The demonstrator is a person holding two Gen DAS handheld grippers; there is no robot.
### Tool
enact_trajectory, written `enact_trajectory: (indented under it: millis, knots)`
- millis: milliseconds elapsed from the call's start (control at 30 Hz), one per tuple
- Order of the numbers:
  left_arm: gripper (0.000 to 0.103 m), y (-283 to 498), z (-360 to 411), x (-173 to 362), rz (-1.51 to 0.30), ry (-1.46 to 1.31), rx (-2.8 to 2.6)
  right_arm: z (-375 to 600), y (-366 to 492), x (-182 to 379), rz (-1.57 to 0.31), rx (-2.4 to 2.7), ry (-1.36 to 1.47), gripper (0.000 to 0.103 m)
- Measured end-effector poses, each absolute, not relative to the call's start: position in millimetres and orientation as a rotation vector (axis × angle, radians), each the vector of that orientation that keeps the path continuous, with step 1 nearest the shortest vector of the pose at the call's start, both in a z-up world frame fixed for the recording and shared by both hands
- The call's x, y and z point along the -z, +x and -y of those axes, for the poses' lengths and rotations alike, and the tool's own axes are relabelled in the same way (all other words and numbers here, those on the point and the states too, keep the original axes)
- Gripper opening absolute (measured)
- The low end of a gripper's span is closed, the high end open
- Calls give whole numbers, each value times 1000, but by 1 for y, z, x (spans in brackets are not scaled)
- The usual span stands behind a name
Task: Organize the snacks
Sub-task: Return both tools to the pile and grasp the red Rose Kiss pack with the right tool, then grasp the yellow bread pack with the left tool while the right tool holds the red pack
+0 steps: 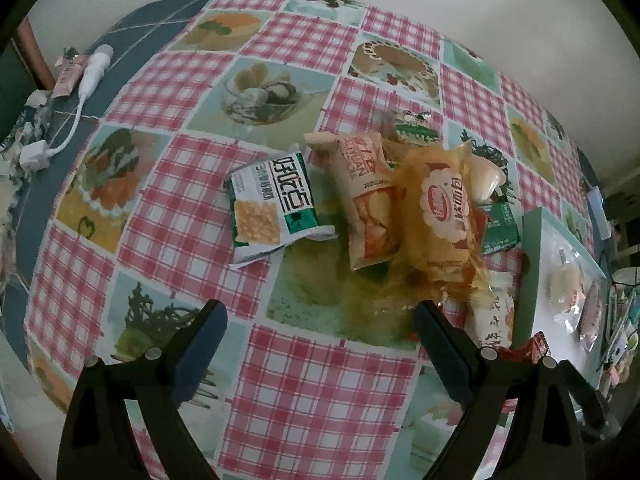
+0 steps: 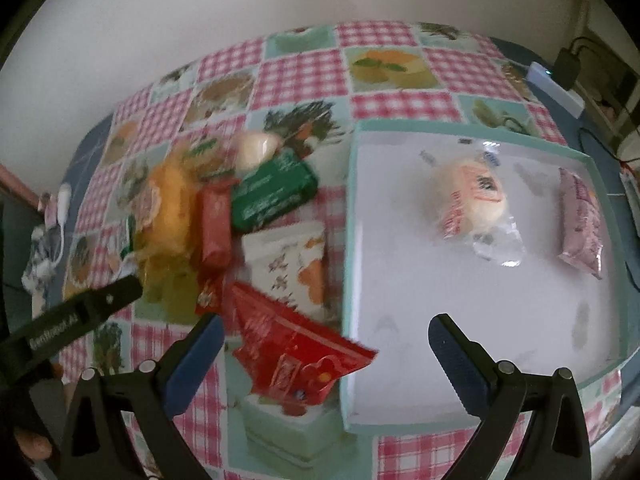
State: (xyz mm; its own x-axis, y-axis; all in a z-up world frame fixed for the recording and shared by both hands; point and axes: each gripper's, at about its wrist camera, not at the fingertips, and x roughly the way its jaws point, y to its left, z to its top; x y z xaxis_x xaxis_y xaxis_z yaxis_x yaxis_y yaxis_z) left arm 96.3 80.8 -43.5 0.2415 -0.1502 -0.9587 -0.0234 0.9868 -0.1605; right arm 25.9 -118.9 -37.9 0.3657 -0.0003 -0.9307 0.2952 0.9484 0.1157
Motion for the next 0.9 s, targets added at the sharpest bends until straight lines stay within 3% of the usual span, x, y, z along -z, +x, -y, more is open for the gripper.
enact_trajectory:
  millis: [333, 667, 900]
  knots:
    - [95, 102, -76, 47, -1345, -137, 95, 111, 28, 56, -1245, 228, 295, 100]
    - [95, 106, -67, 49, -1343, -108, 95, 115, 28, 56, -1238, 212, 353, 65]
    - [95, 105, -65, 50, -1346, -119, 98, 110, 27, 47, -1209, 174, 350, 62]
